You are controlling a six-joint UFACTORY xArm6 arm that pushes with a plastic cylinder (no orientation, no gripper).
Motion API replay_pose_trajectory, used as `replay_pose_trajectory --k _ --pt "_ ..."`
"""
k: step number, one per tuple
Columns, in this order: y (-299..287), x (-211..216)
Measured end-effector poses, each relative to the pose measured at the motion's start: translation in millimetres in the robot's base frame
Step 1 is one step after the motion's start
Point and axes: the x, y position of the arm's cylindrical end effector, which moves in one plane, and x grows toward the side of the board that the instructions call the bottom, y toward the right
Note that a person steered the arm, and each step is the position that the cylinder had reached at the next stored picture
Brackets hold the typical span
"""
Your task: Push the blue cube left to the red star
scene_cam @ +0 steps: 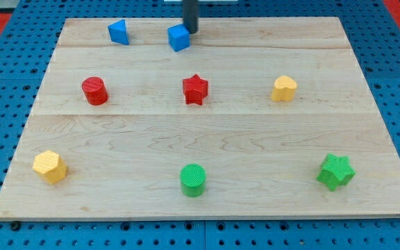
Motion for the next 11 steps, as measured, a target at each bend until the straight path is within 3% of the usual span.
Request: replay_pose_trajectory --k 1,3,4,5,6,7,8,11 --pt "-22 16" --pt "-43 100" --pt "-31 55" --pt "-73 53" --pt "-116 98" --pt "-89 116" --pt "-89 63" --pt "-50 126"
